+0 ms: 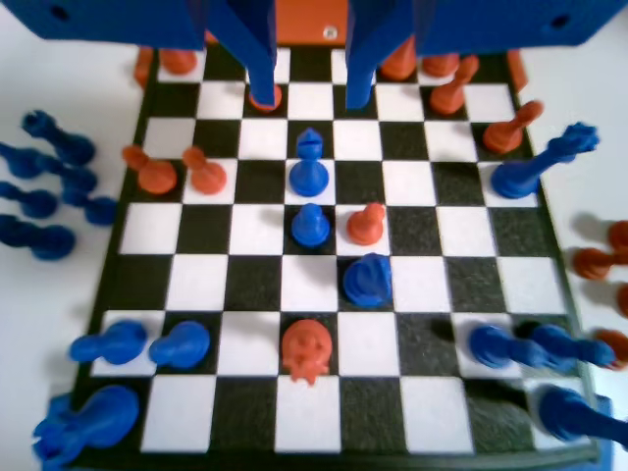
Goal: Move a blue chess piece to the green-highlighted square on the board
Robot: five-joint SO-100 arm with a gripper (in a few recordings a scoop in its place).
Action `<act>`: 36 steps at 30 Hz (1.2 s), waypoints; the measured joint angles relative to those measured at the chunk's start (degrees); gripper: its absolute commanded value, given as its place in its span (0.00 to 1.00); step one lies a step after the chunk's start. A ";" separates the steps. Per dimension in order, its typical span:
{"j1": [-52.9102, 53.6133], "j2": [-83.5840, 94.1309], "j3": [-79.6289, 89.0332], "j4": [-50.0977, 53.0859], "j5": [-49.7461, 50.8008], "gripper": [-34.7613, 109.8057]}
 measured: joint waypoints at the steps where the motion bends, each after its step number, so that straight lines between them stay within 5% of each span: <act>1: -0.53 -0.88 0.00 -0.26 -0.09 0.32; 36: -0.35 -13.54 -4.48 -3.87 -2.90 0.30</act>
